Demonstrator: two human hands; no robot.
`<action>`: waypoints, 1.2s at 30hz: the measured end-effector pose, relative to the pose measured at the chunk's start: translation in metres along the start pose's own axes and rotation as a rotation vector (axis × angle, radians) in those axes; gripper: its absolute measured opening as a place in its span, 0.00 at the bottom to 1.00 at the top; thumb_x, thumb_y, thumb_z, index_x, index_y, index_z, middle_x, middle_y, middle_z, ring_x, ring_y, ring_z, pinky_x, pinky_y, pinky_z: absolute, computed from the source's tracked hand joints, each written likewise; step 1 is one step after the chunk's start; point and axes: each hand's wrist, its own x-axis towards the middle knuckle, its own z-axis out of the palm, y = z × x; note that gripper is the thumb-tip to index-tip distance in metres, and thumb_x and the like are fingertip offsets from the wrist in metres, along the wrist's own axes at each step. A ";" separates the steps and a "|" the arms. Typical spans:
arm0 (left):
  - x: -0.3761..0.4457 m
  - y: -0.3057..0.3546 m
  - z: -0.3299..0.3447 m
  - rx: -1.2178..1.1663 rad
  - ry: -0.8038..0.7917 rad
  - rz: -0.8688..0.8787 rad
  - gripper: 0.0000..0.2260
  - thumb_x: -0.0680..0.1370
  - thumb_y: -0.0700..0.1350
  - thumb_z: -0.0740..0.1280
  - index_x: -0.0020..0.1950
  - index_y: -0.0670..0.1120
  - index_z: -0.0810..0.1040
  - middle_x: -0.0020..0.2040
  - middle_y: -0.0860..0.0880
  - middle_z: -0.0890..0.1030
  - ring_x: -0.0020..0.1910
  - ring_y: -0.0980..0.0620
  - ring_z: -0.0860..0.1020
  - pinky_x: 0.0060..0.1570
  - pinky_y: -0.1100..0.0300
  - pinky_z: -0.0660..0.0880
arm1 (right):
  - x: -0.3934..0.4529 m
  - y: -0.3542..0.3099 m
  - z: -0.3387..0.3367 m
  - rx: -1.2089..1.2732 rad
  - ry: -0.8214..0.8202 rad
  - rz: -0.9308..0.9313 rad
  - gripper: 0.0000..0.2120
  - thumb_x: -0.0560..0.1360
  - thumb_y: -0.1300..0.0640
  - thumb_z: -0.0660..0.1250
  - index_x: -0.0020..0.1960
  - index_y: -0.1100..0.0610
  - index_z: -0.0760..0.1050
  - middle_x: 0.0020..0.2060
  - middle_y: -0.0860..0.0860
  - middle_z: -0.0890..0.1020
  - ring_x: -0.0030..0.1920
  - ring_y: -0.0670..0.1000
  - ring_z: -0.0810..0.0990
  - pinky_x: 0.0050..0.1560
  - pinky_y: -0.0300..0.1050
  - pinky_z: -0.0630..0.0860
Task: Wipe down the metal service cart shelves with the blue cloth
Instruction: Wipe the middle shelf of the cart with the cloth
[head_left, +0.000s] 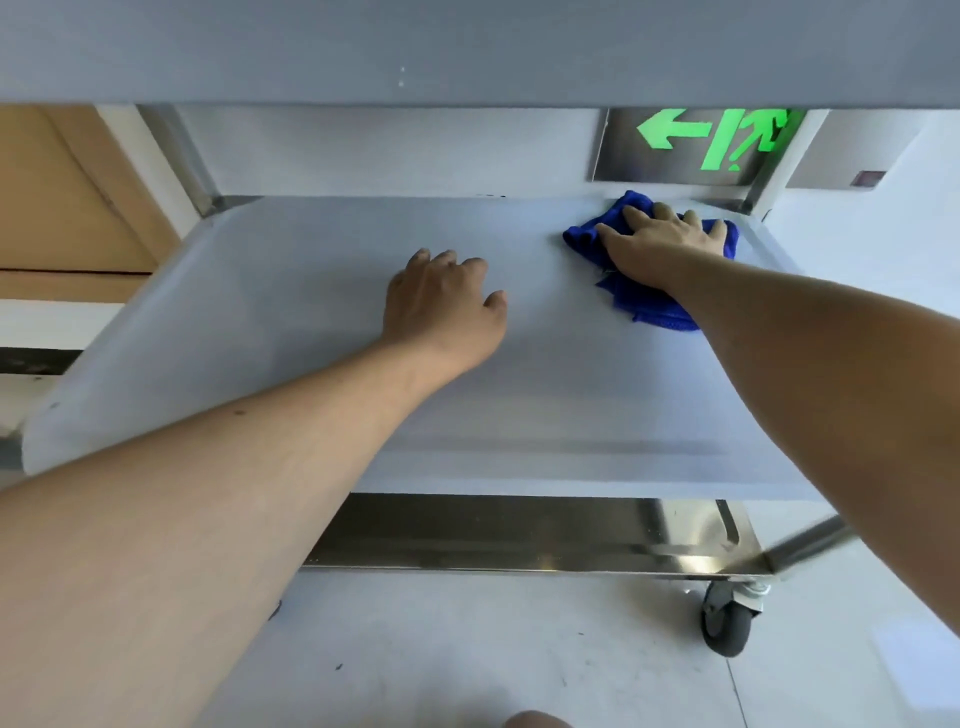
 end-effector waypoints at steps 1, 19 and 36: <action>-0.001 -0.004 -0.002 0.001 0.002 -0.004 0.19 0.79 0.55 0.58 0.62 0.44 0.76 0.58 0.44 0.77 0.63 0.40 0.69 0.62 0.49 0.69 | -0.002 -0.015 0.000 0.005 -0.001 -0.027 0.33 0.75 0.30 0.43 0.72 0.43 0.66 0.75 0.54 0.66 0.74 0.62 0.62 0.70 0.68 0.52; -0.053 -0.212 -0.064 0.061 0.055 -0.254 0.23 0.81 0.55 0.56 0.73 0.47 0.69 0.73 0.42 0.68 0.75 0.39 0.60 0.72 0.46 0.59 | -0.027 -0.310 0.015 0.007 -0.023 -0.399 0.35 0.76 0.28 0.42 0.79 0.41 0.57 0.80 0.51 0.59 0.78 0.63 0.56 0.73 0.70 0.48; -0.081 -0.234 -0.085 -0.013 0.108 -0.310 0.16 0.81 0.50 0.55 0.64 0.46 0.74 0.60 0.45 0.78 0.64 0.42 0.71 0.66 0.45 0.67 | -0.131 -0.394 0.012 0.013 -0.039 -0.648 0.32 0.80 0.32 0.44 0.81 0.42 0.51 0.81 0.50 0.56 0.79 0.60 0.50 0.76 0.67 0.44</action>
